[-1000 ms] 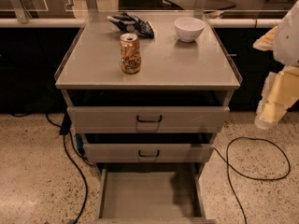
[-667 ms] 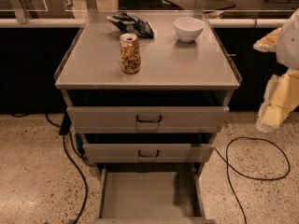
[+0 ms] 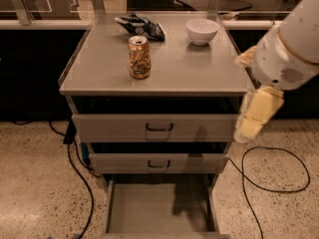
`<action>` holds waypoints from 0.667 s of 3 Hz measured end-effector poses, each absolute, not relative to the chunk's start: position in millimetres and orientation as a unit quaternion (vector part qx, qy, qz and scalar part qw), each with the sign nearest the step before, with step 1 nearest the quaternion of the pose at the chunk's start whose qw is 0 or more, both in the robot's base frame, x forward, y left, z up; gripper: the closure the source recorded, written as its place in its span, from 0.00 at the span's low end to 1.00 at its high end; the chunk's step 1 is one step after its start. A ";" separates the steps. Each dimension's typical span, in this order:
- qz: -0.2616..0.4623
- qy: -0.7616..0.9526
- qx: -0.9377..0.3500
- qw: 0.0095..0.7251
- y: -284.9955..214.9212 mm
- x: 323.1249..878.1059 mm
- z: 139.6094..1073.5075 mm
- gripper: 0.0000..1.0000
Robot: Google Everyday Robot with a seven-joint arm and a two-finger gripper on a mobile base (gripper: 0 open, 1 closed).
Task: Place orange can into bottom drawer
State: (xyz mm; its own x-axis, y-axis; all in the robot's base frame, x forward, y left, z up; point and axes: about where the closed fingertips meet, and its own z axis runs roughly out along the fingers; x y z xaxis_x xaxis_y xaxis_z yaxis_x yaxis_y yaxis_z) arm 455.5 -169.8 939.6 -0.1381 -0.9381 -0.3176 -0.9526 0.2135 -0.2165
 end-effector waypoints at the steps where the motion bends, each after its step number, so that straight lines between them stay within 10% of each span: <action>1: 0.030 0.735 -0.642 0.216 -132.5 487.4 917.2 0.00; 2: 0.029 0.722 -0.647 0.243 -101.7 520.4 904.5 0.00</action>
Offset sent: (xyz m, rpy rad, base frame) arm 0.1087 0.1038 -0.0482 0.1088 -0.1391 0.0897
